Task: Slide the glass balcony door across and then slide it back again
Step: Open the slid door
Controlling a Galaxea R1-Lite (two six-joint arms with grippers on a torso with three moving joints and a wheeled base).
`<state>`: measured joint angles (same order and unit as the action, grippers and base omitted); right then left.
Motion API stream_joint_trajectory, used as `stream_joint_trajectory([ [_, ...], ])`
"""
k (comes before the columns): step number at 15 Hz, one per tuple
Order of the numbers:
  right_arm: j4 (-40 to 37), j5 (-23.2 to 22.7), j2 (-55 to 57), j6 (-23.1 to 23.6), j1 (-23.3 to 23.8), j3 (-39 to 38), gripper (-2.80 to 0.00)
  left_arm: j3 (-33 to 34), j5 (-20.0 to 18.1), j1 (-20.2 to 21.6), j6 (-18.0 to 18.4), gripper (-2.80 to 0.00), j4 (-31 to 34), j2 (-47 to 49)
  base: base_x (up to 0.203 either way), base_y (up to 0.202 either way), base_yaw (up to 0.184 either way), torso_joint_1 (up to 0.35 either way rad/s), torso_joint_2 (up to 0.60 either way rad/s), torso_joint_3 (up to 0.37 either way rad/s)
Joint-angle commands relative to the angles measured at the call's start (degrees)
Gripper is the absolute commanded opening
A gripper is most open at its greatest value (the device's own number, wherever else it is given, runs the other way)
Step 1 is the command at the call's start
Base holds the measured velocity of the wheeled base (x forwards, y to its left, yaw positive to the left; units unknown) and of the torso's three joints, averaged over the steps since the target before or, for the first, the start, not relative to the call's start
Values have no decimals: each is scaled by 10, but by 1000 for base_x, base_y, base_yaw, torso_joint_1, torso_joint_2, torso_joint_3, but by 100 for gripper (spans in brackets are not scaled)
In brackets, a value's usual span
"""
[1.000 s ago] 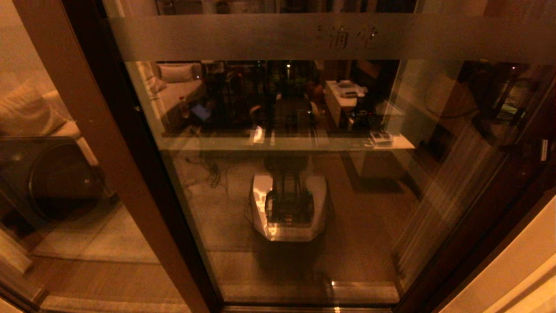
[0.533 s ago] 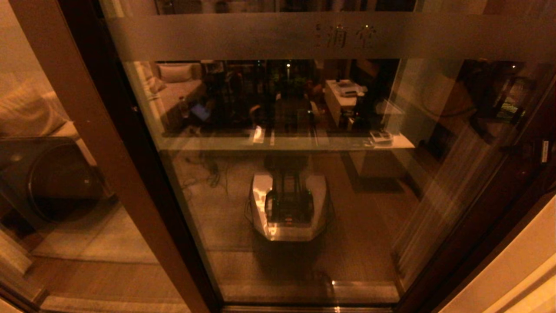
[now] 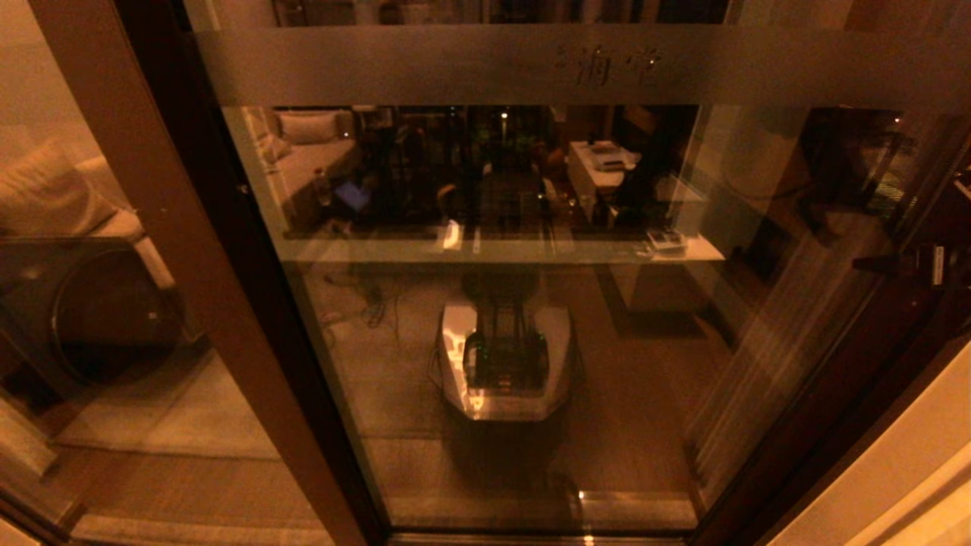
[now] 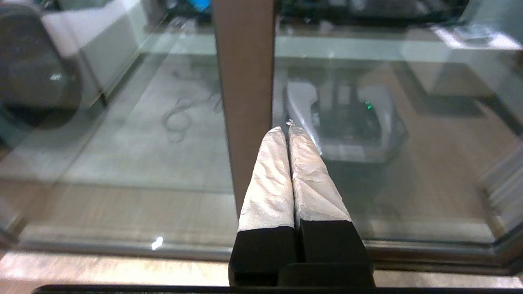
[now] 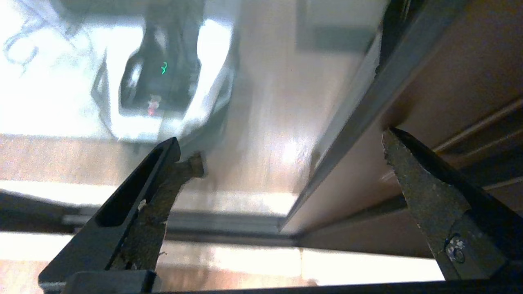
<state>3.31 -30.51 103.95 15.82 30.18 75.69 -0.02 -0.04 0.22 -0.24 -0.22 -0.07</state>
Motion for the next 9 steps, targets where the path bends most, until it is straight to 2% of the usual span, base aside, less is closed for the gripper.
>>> stream_joint_trajectory([
  [1, 8, 4, -3, 2, 0, -2, 0, 0, 0, 0, 0, -280, -1, 1, 0, 0, 0, 0, 0, 0],
  [9, 11, 12, -23, 5, 6, -20, 0, -1, 0, 0, 0, -280, -1, 1, 0, 0, 0, 0, 0, 0],
])
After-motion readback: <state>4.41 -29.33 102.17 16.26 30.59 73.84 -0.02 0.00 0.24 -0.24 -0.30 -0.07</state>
